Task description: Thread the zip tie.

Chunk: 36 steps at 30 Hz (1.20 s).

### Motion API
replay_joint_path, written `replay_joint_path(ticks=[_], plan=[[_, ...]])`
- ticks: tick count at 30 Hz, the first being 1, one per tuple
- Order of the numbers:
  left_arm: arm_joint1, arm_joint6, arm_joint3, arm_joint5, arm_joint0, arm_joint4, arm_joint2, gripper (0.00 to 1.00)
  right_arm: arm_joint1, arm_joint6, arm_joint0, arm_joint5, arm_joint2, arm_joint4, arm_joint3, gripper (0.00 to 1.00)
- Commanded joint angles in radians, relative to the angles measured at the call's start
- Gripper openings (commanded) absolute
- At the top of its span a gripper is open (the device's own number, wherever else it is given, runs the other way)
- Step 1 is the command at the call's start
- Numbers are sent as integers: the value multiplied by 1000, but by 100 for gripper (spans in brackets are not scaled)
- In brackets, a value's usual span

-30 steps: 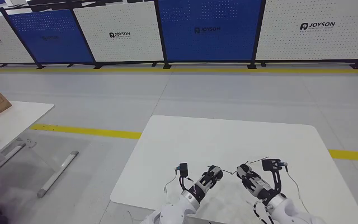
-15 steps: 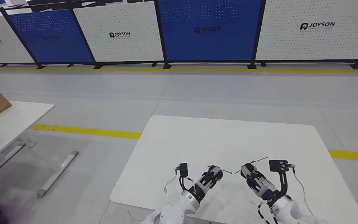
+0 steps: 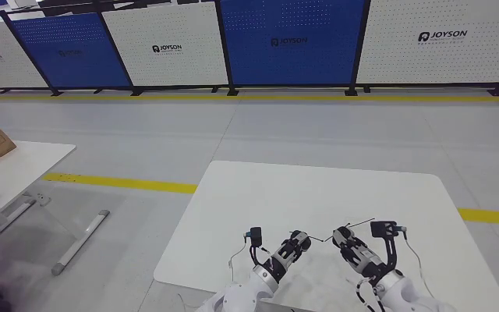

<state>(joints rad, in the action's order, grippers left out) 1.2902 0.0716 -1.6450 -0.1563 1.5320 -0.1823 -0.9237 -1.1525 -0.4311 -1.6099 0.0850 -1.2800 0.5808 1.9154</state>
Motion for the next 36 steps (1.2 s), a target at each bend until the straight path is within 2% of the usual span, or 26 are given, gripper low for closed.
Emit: replay_joint_path(ticks=[1, 36], plan=[[0, 0, 0, 0, 0, 0, 0, 0, 0, -4, 3, -2, 3, 1, -2, 0], [0, 0, 0, 0, 0, 0, 0, 0, -1, -4, 10, -16, 13, 11, -4, 0]])
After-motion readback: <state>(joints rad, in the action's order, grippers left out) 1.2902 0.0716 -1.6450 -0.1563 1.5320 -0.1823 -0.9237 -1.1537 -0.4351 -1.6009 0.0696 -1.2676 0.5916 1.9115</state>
